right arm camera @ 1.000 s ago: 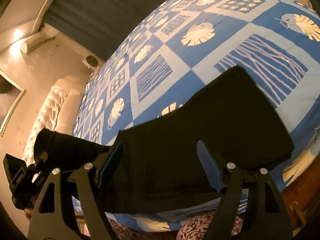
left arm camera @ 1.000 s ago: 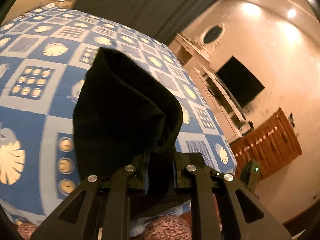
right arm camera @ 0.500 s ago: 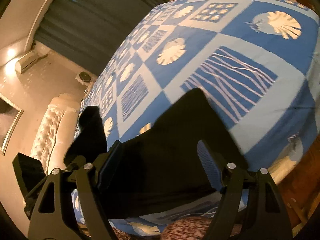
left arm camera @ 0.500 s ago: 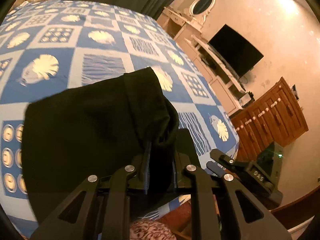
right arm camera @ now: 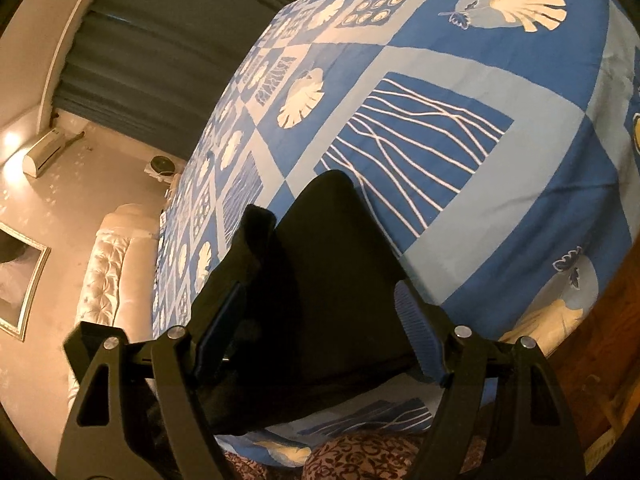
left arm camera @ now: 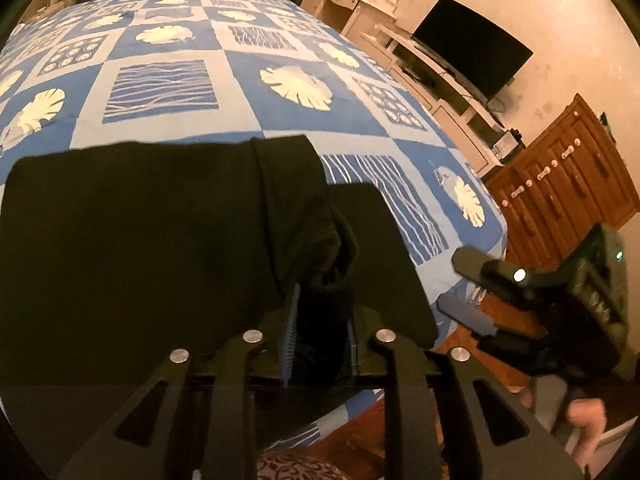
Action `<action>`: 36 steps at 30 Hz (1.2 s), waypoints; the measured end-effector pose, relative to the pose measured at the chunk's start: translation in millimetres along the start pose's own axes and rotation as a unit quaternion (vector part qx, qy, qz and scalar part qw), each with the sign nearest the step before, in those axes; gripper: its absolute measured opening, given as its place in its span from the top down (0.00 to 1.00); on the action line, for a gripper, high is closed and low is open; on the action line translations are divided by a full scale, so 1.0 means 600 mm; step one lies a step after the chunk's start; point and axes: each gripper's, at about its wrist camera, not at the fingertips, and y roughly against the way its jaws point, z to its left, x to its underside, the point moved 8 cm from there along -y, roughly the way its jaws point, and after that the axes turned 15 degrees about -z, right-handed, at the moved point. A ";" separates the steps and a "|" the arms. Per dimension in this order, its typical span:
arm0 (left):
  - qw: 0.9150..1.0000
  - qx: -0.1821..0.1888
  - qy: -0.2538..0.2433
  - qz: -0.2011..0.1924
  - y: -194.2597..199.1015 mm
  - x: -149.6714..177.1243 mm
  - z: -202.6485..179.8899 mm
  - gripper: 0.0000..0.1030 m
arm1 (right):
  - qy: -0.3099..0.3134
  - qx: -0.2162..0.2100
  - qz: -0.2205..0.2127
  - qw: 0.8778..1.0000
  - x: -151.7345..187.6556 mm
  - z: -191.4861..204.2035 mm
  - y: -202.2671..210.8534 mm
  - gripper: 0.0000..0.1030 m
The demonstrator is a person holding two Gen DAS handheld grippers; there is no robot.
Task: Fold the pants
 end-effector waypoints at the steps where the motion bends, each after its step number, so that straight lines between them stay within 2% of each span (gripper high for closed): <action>1: 1.000 0.001 -0.001 -0.002 0.000 0.003 -0.001 0.76 | 0.000 -0.005 0.003 1.000 0.001 0.003 0.000 0.25; 5: 1.000 0.022 0.001 -0.013 0.023 0.004 -0.012 0.62 | 0.006 -0.022 0.012 1.000 0.003 0.022 0.004 0.25; 7: 0.999 0.039 0.012 -0.025 0.045 0.000 -0.019 0.42 | 0.017 -0.030 0.019 0.999 0.003 0.034 0.005 0.25; 9: 0.997 0.056 0.023 -0.053 0.085 -0.012 -0.019 0.28 | 0.021 -0.040 0.027 0.999 0.005 0.042 0.004 0.25; 11: 0.994 0.063 0.032 -0.079 0.122 -0.023 -0.008 0.26 | 0.024 -0.047 0.040 0.998 0.009 0.048 0.000 0.25; 13: 0.993 0.053 0.040 -0.099 0.155 -0.033 0.022 0.21 | 0.030 -0.048 0.060 0.997 0.017 0.052 -0.011 0.25; 16: 0.991 0.022 0.067 -0.116 0.187 -0.039 0.091 0.20 | 0.041 -0.046 0.077 0.995 0.024 0.058 -0.030 0.25; 18: 0.988 -0.012 0.096 -0.121 0.200 -0.036 0.156 0.20 | 0.060 -0.039 0.090 0.993 0.029 0.064 -0.051 0.25; 21: 0.977 -0.047 0.170 -0.119 0.214 -0.017 0.249 0.20 | 0.067 -0.035 0.111 0.991 0.038 0.069 -0.079 0.25; 23: 0.966 -0.062 0.222 -0.116 0.223 0.002 0.301 0.20 | 0.074 -0.026 0.131 0.988 0.049 0.069 -0.099 0.25; 26: 0.955 -0.079 0.264 -0.111 0.231 0.026 0.348 0.20 | 0.086 -0.008 0.147 0.985 0.059 0.066 -0.117 0.26; 28: 0.953 -0.084 0.272 -0.109 0.233 0.036 0.361 0.20 | 0.098 -0.001 0.155 0.983 0.064 0.071 -0.122 0.34; 29: 0.952 -0.084 0.273 -0.106 0.231 0.041 0.363 0.20 | 0.106 0.001 0.160 0.981 0.066 0.074 -0.123 0.48; 30: 0.953 -0.084 0.273 -0.104 0.230 0.044 0.365 0.20 | 0.114 0.001 0.167 0.979 0.071 0.077 -0.124 0.57; 31: 0.953 -0.083 0.273 -0.101 0.228 0.047 0.366 0.20 | 0.114 -0.005 0.180 0.977 0.078 0.081 -0.126 0.75; 33: 0.954 -0.078 0.274 -0.096 0.221 0.051 0.362 0.20 | 0.112 -0.011 0.201 0.973 0.094 0.084 -0.130 0.83; 36: 0.954 -0.078 0.274 -0.096 0.218 0.054 0.359 0.20 | 0.141 -0.005 0.192 0.971 0.096 0.094 -0.126 0.89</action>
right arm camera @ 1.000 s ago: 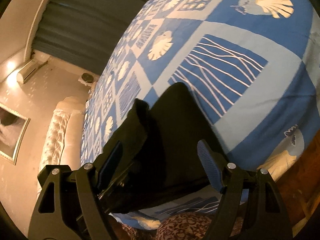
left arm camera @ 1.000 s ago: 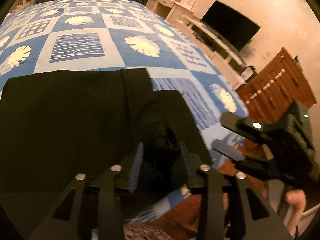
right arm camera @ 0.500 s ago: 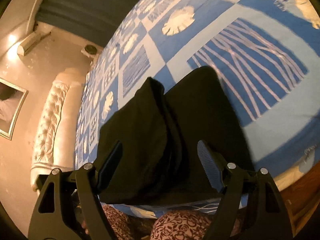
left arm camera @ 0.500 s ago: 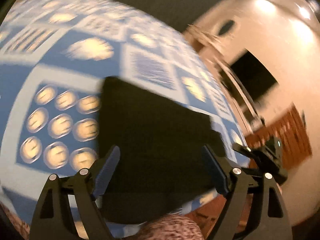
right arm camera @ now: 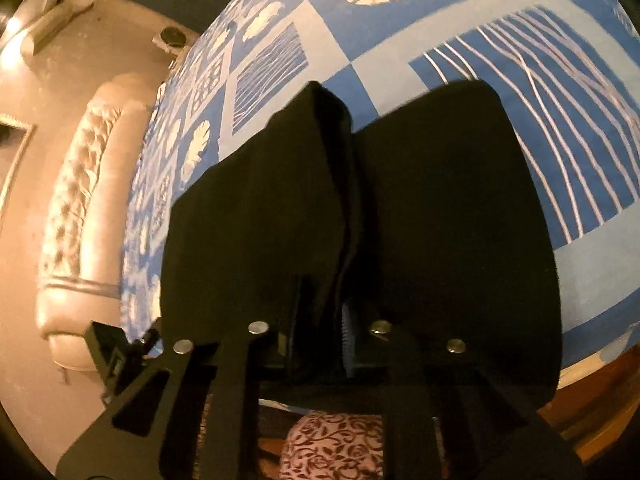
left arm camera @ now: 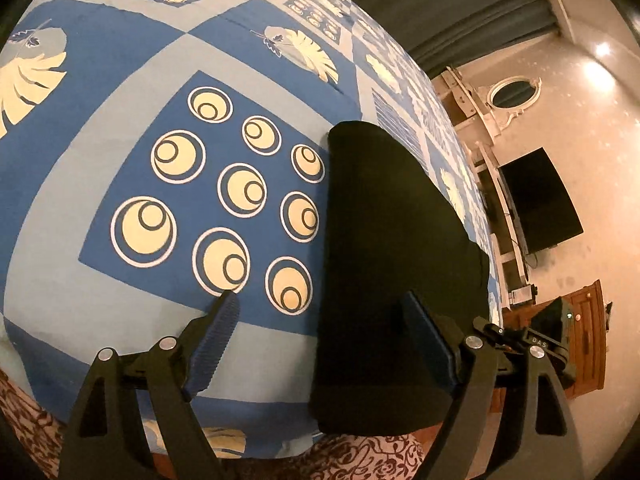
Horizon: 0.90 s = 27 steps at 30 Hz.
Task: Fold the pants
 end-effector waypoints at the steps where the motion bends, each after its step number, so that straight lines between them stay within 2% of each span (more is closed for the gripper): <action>1: 1.000 0.001 0.002 0.002 -0.001 0.001 -0.001 0.20 | 0.001 -0.003 -0.008 1.000 -0.003 0.004 0.008 0.89; 5: 1.000 0.005 -0.005 0.006 -0.003 0.005 -0.008 0.20 | 0.019 -0.016 -0.058 0.998 -0.028 0.029 0.064 0.90; 9: 1.000 0.015 -0.006 0.010 -0.007 0.002 -0.014 0.20 | 0.043 0.003 -0.095 0.995 -0.047 0.014 0.117 0.90; 13: 0.999 0.020 -0.008 0.024 -0.019 0.014 -0.022 0.20 | 0.024 0.035 -0.088 0.995 -0.040 -0.048 0.120 0.90; 16: 0.999 0.024 -0.011 0.036 -0.029 0.025 -0.028 0.20 | 0.004 0.041 -0.083 0.996 -0.025 -0.093 0.107 0.90; 21: 0.999 0.027 -0.021 0.042 -0.032 0.032 -0.030 0.20 | -0.005 0.032 -0.081 0.996 -0.015 -0.112 0.095 0.90; 27: 0.998 0.039 -0.009 0.044 -0.027 0.035 -0.028 0.20 | -0.014 0.027 -0.084 0.996 -0.016 -0.125 0.099 0.91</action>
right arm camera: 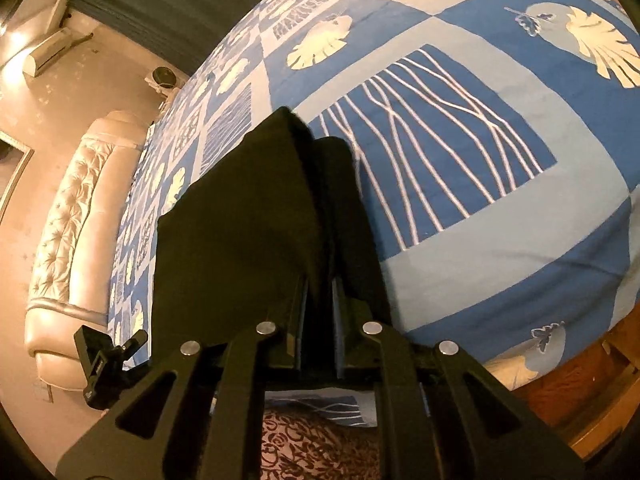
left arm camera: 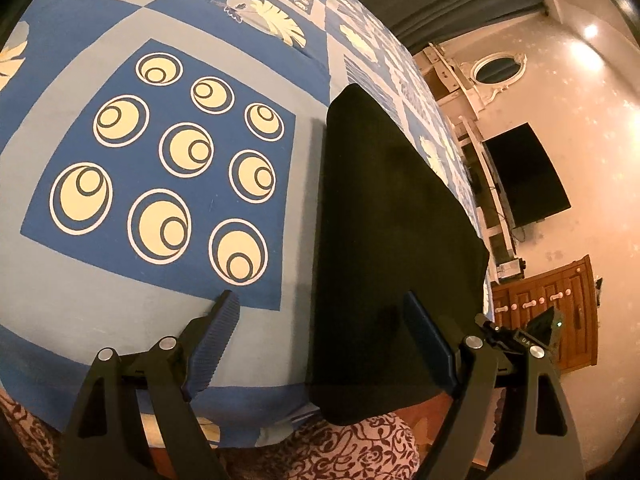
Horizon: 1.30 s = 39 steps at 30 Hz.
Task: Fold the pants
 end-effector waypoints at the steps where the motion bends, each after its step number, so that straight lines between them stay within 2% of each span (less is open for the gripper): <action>1: 1.000 0.003 0.005 0.000 0.001 0.001 0.000 0.20 | -0.001 0.004 -0.002 1.000 -0.001 -0.003 0.001 0.93; 4: 1.000 0.011 0.013 0.003 0.003 0.002 -0.001 0.20 | -0.019 0.036 -0.013 0.999 -0.010 -0.042 0.017 0.98; 7: 0.999 0.025 0.019 0.007 0.007 0.005 -0.002 0.20 | -0.076 0.006 -0.015 0.997 -0.013 -0.069 0.040 0.89; 8: 0.999 0.033 0.024 0.010 0.008 0.006 -0.003 0.20 | -0.097 -0.019 -0.017 0.995 -0.014 -0.073 0.049 0.67; 9: 0.998 0.043 0.034 0.014 0.007 0.009 -0.003 0.20 | -0.113 -0.044 -0.019 0.993 -0.013 -0.075 0.056 0.41; 10: 0.998 0.049 0.042 0.018 0.007 0.012 -0.003 0.20 | -0.121 -0.059 -0.023 0.991 -0.012 -0.076 0.060 0.35; 12: 0.997 0.059 0.054 0.024 0.005 0.019 -0.005 0.20 | -0.128 -0.078 -0.026 0.988 -0.009 -0.074 0.060 0.32; 14: 0.996 0.065 0.054 0.026 0.004 0.025 -0.011 0.20 | -0.137 -0.101 -0.008 0.985 0.004 -0.067 0.044 0.31; 17: 0.995 0.076 0.047 0.034 0.001 0.035 -0.021 0.20 | -0.134 -0.110 0.004 0.985 0.016 -0.060 0.026 0.28; 20: 0.992 0.093 0.069 0.042 -0.003 0.044 -0.024 0.20 | -0.138 -0.123 0.021 0.983 0.035 -0.045 0.002 0.27; 24: 0.989 0.108 0.094 0.040 -0.008 0.039 -0.025 0.18 | -0.148 -0.132 0.021 0.980 0.042 -0.030 -0.014 0.17; 26: 0.986 0.121 0.100 0.048 -0.011 0.043 -0.034 0.18 | -0.142 -0.131 0.024 0.981 0.041 -0.024 -0.015 0.16; 28: 0.988 0.116 0.091 0.046 -0.015 0.043 -0.038 0.19 | -0.137 -0.131 0.026 0.982 0.044 -0.022 -0.017 0.16; 29: 0.989 0.112 0.084 0.046 -0.018 0.043 -0.039 0.23 | -0.138 -0.132 0.027 0.981 0.045 -0.021 -0.017 0.16; 30: 0.992 0.094 0.071 0.046 -0.022 0.044 -0.036 0.34 | -0.140 -0.133 0.029 0.981 0.047 -0.022 -0.018 0.16; 31: 0.994 0.080 0.061 0.048 -0.023 0.045 -0.031 0.40 | -0.140 -0.132 0.033 0.981 0.046 -0.020 -0.024 0.17; 32: 0.995 0.072 0.055 0.049 -0.026 0.045 -0.030 0.41 | -0.137 -0.129 0.037 0.981 0.048 -0.018 -0.027 0.23; 33: 0.995 0.069 0.050 0.048 -0.025 0.044 -0.031 0.44 | -0.126 -0.115 0.039 0.985 0.050 -0.017 -0.031 0.35; 35: 0.996 0.058 0.038 0.050 -0.027 0.046 -0.034 0.47 | -0.098 -0.089 0.042 0.990 0.057 -0.021 -0.036 0.46; 39: 0.998 0.045 0.021 0.045 -0.021 0.042 -0.037 0.58 | -0.105 -0.099 0.037 0.989 0.060 -0.014 -0.034 0.63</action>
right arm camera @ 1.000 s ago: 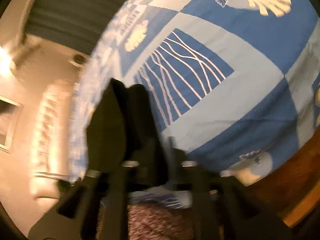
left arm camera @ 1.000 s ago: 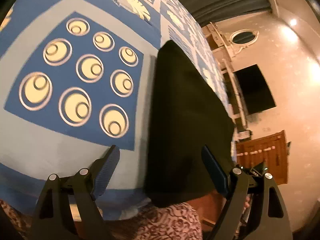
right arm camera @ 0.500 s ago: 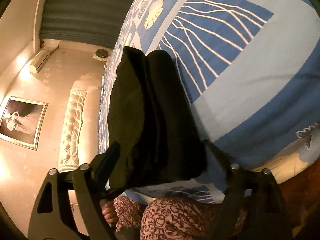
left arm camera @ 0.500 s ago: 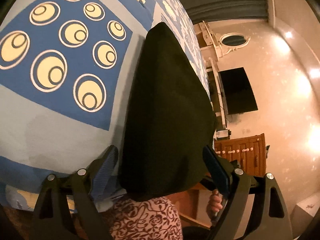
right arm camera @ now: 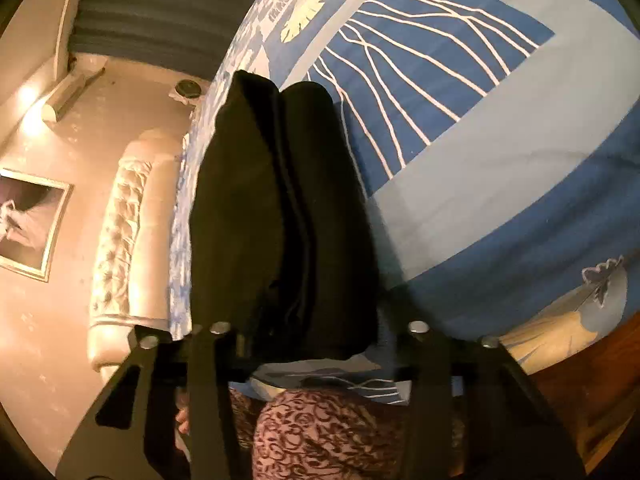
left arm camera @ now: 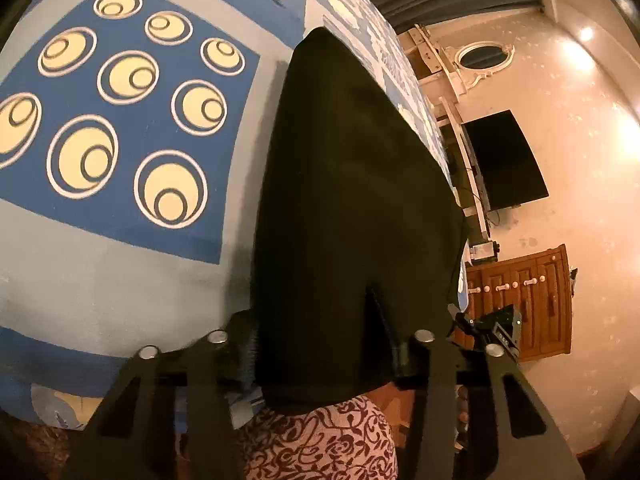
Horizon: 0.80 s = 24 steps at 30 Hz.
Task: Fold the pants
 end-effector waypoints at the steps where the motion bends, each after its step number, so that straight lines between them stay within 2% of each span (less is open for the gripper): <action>1: 1.000 -0.002 -0.005 -0.004 0.004 -0.003 -0.002 0.61 | 0.003 -0.002 -0.002 1.000 0.001 0.005 0.000 0.64; 4: 1.000 -0.006 -0.017 -0.016 0.013 -0.008 -0.006 0.65 | 0.016 -0.015 -0.004 1.000 0.001 0.028 0.002 0.68; 8: 1.000 -0.010 -0.008 -0.026 0.023 -0.019 0.004 0.66 | 0.022 -0.027 -0.001 0.999 0.006 0.053 -0.006 0.68; 14: 0.998 -0.031 0.003 -0.053 0.068 -0.047 0.047 0.67 | 0.040 -0.050 0.031 0.997 0.034 0.097 -0.044 0.68; 16: 0.998 -0.030 0.007 -0.049 0.076 -0.051 0.061 0.66 | 0.047 -0.052 0.040 0.997 0.043 0.105 -0.059 0.67; 18: 0.999 -0.017 0.014 -0.034 0.077 -0.049 0.070 0.59 | 0.055 -0.041 0.042 0.997 0.046 0.107 -0.069 0.54; 20: 0.999 -0.016 0.022 -0.027 0.081 -0.049 0.081 0.55 | 0.065 -0.026 0.049 0.996 0.046 0.102 -0.070 0.45; 21: 0.999 -0.021 0.020 -0.030 0.090 -0.053 0.086 0.54 | 0.070 -0.026 0.048 0.996 0.042 0.102 -0.066 0.43; 22: 0.999 -0.023 0.012 -0.036 0.101 -0.058 0.086 0.53 | 0.073 -0.026 0.043 0.996 0.034 0.101 -0.059 0.36; 23: 0.999 -0.024 0.005 -0.041 0.108 -0.063 0.085 0.49 | 0.073 -0.026 0.037 0.996 0.028 0.099 -0.052 0.28; 24: 0.998 -0.023 -0.010 -0.050 0.121 -0.074 0.085 0.43 | 0.069 -0.027 0.030 0.997 0.019 0.097 -0.046 0.25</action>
